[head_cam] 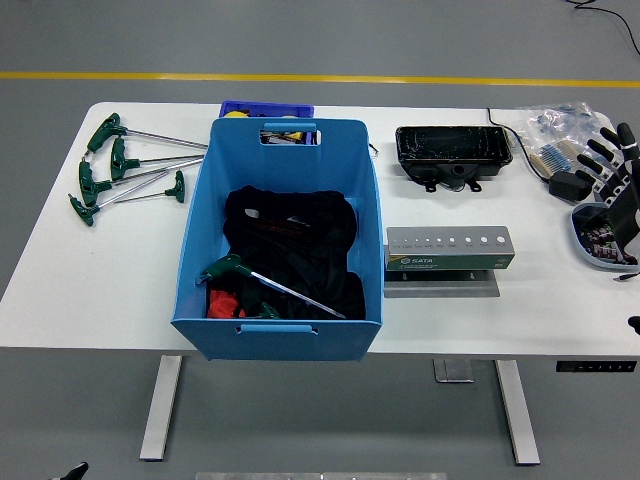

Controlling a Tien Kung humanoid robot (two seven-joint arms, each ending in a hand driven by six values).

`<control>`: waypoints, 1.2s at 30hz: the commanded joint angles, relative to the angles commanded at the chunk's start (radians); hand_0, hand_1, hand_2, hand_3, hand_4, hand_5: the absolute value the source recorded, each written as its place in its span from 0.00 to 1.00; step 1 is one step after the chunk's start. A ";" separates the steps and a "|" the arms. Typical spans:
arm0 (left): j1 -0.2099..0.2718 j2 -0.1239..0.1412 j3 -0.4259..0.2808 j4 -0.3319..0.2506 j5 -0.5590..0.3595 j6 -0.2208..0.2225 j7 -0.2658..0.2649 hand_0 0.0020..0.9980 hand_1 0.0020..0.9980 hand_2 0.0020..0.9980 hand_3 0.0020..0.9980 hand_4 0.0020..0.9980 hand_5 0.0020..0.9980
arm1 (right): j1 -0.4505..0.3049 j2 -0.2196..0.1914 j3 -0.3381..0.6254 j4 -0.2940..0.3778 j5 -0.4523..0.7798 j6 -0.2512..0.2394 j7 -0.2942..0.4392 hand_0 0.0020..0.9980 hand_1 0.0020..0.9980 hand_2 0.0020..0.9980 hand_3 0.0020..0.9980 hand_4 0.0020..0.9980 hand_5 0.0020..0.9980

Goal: Lift tool from toolbox,place it in box,lift tool from toolbox,place it in box

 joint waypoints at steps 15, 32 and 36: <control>0.003 0.000 -0.005 0.000 0.014 0.000 0.006 0.72 0.73 0.75 0.64 0.63 0.53 | -0.008 0.020 -0.009 -0.058 0.111 0.046 0.141 0.81 0.80 0.85 0.88 1.00 0.87; 0.005 0.002 -0.001 0.000 0.018 -0.003 0.007 0.72 0.73 0.75 0.64 0.63 0.53 | -0.009 0.029 0.006 -0.062 0.096 0.056 0.122 0.81 0.80 0.85 0.88 1.00 0.88; 0.004 0.001 0.001 0.000 0.014 -0.002 0.007 0.72 0.73 0.75 0.64 0.63 0.53 | -0.009 0.032 0.007 -0.062 0.095 0.057 0.120 0.81 0.80 0.86 0.88 1.00 0.90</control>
